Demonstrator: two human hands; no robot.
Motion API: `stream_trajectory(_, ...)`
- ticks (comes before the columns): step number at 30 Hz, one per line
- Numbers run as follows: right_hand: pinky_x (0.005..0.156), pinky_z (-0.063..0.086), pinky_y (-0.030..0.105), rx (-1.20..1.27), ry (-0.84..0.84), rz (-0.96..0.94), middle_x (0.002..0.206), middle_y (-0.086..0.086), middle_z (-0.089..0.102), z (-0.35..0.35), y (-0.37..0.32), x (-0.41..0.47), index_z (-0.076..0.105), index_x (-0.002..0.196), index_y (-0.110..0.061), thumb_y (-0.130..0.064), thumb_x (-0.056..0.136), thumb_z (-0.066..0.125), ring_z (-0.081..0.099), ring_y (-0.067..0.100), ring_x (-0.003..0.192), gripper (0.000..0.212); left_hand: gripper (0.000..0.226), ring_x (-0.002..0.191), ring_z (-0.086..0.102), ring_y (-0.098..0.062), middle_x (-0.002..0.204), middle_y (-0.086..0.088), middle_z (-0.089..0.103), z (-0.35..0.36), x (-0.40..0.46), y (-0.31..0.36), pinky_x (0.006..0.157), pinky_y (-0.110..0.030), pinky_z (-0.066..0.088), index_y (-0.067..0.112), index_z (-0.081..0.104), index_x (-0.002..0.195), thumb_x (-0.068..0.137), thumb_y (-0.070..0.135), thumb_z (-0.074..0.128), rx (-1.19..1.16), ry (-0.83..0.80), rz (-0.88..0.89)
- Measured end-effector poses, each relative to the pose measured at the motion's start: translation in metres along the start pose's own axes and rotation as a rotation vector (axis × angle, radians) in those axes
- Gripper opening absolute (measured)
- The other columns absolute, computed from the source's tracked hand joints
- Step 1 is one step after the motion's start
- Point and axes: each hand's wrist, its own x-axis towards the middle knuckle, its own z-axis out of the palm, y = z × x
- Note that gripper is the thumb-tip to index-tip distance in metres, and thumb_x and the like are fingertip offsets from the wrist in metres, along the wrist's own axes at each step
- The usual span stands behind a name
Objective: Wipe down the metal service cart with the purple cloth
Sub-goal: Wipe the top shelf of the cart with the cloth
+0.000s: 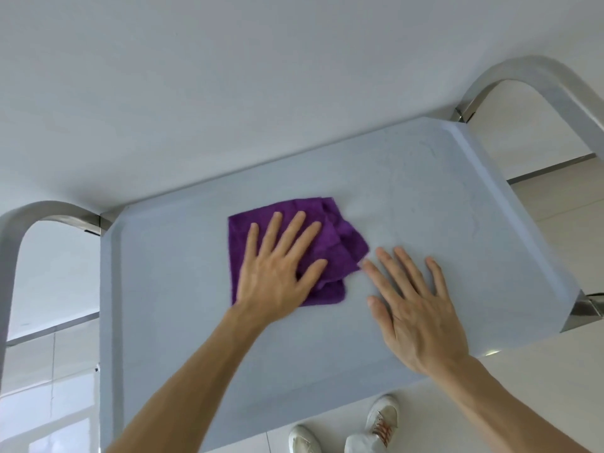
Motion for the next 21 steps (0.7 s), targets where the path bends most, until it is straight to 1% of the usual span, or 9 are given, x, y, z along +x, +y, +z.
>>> stream_trajectory(1, 0.118, 0.020, 0.057, 0.006, 0.002, 0.001, 0.163, -0.004, 0.025, 0.000, 0.000, 0.000, 0.030, 0.155, -0.028, -0.046, 0.104, 0.028, 0.020, 0.020, 0.151, 0.054, 0.066, 0.152, 0.016, -0.025, 0.163, 0.009, 0.022, -0.003, 0.001, -0.020, 0.120, -0.056, 0.010, 0.038, 0.025, 0.154, 0.095, 0.066, 0.028, 0.002, -0.005, -0.041)
stream_trajectory(3, 0.118, 0.020, 0.057, 0.005, 0.000, -0.001, 0.163, -0.004, 0.025, 0.001, -0.001, -0.001, 0.029, 0.155, -0.028, -0.045, 0.103, 0.030, 0.020, 0.020, 0.151, 0.055, 0.068, 0.153, 0.009, -0.026, 0.165, 0.010, 0.014, -0.008, 0.018, -0.047, 0.121, -0.057, 0.005, 0.041, 0.017, 0.155, 0.094, 0.069, 0.022, -0.029, -0.042, -0.189)
stream_trajectory(5, 0.118, 0.020, 0.057, 0.007, -0.004, 0.003, 0.163, -0.004, 0.025, 0.001, 0.000, -0.001, 0.029, 0.155, -0.028, -0.045, 0.103, 0.029, 0.020, 0.020, 0.151, 0.055, 0.068, 0.153, -0.002, -0.029, 0.166, 0.010, 0.003, -0.006, 0.045, -0.048, 0.119, -0.060, 0.000, 0.040, 0.005, 0.156, 0.095, 0.069, 0.014, -0.048, -0.065, -0.339)
stream_trajectory(7, 0.118, 0.021, 0.057, 0.010, -0.008, 0.007, 0.163, -0.004, 0.027, 0.000, 0.000, 0.000, 0.030, 0.155, -0.028, -0.045, 0.104, 0.028, 0.021, 0.021, 0.151, 0.054, 0.069, 0.152, -0.009, -0.033, 0.166, 0.007, -0.004, -0.003, 0.073, -0.028, 0.117, -0.065, -0.002, 0.036, 0.000, 0.157, 0.096, 0.067, 0.010, -0.042, -0.061, -0.409)
stream_trajectory(9, 0.118, 0.020, 0.057, 0.017, -0.012, 0.009, 0.162, -0.003, 0.028, -0.001, 0.000, -0.001, 0.031, 0.155, -0.027, -0.045, 0.103, 0.028, 0.022, 0.021, 0.151, 0.055, 0.070, 0.151, -0.011, -0.035, 0.166, 0.006, -0.005, -0.001, 0.097, 0.001, 0.115, -0.068, -0.003, 0.033, -0.001, 0.157, 0.096, 0.066, 0.009, -0.055, -0.061, -0.382)
stream_trajectory(14, 0.119, 0.017, 0.057, 0.037, -0.029, 0.015, 0.165, -0.004, 0.021, 0.000, 0.001, -0.001, 0.025, 0.156, -0.029, -0.048, 0.104, 0.025, 0.014, 0.019, 0.153, 0.056, 0.070, 0.150, -0.016, -0.035, 0.166, 0.007, -0.009, 0.001, 0.136, 0.084, 0.114, -0.066, -0.011, 0.033, -0.003, 0.157, 0.096, 0.065, 0.011, -0.099, -0.135, -0.165)
stream_trajectory(16, 0.120, 0.016, 0.056, 0.038, -0.036, 0.015, 0.165, -0.004, 0.018, 0.001, 0.002, -0.001, 0.022, 0.157, -0.029, -0.049, 0.104, 0.023, 0.010, 0.019, 0.153, 0.056, 0.071, 0.150, -0.016, -0.033, 0.166, 0.008, -0.009, -0.001, 0.140, 0.103, 0.115, -0.064, -0.013, 0.034, -0.002, 0.157, 0.096, 0.067, 0.014, -0.114, -0.164, -0.103)
stream_trajectory(18, 0.120, 0.016, 0.057, 0.043, -0.031, 0.009, 0.165, -0.004, 0.018, 0.003, 0.002, -0.001, 0.021, 0.157, -0.029, -0.048, 0.104, 0.023, 0.009, 0.019, 0.153, 0.056, 0.070, 0.152, -0.009, -0.029, 0.166, 0.007, -0.001, -0.007, 0.135, 0.097, 0.118, -0.059, -0.010, 0.035, 0.005, 0.157, 0.097, 0.065, 0.024, -0.213, -0.133, -0.060)
stream_trajectory(21, 0.119, 0.016, 0.058, 0.057, -0.004, 0.004, 0.165, -0.003, 0.020, 0.004, 0.004, -0.001, 0.023, 0.157, -0.029, -0.047, 0.104, 0.027, 0.010, 0.020, 0.153, 0.055, 0.059, 0.152, 0.014, -0.025, 0.164, 0.001, 0.021, -0.017, 0.106, 0.068, 0.123, -0.048, 0.007, 0.025, 0.031, 0.154, 0.100, 0.045, 0.046, -0.399, 0.049, -0.082)
